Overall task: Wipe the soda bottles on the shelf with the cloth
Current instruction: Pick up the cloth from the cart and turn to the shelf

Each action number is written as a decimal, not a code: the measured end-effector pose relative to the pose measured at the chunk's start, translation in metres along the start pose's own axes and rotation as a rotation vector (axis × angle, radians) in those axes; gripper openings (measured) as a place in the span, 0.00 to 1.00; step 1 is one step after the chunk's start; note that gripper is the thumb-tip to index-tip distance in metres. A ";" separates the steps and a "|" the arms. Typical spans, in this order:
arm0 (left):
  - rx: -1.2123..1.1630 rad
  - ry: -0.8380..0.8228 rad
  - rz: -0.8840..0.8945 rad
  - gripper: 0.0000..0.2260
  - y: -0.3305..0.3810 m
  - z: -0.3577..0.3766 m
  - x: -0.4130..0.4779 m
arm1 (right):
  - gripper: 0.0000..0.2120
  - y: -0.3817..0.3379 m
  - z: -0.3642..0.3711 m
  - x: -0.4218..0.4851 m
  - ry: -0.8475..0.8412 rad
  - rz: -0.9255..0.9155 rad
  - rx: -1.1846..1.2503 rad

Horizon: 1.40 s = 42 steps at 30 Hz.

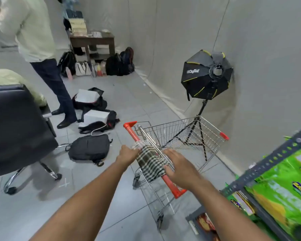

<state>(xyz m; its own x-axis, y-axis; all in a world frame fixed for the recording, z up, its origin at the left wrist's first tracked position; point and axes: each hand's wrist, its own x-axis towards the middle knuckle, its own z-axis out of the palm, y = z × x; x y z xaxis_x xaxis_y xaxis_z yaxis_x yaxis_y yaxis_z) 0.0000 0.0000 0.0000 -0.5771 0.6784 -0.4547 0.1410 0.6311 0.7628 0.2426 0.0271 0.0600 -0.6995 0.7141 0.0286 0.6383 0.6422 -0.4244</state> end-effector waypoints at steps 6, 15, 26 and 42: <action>-0.281 -0.284 -0.258 0.29 -0.021 0.006 0.025 | 0.28 -0.013 0.021 0.027 -0.136 0.011 -0.010; -0.371 -0.270 0.090 0.07 0.009 0.011 0.023 | 0.25 -0.015 0.017 0.038 -0.123 0.030 0.022; 0.185 -0.550 0.999 0.25 0.158 -0.004 -0.079 | 0.39 -0.012 -0.085 0.011 0.437 0.169 0.102; -0.031 -0.994 1.505 0.04 0.283 0.158 -0.296 | 0.13 0.022 -0.233 -0.253 0.930 0.285 0.613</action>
<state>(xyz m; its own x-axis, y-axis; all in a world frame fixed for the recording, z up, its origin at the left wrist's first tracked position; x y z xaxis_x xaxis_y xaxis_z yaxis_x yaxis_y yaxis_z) 0.3374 0.0372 0.2778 0.6662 0.5586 0.4941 0.0136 -0.6716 0.7408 0.5087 -0.0747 0.2548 0.1155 0.9048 0.4099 0.2934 0.3632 -0.8843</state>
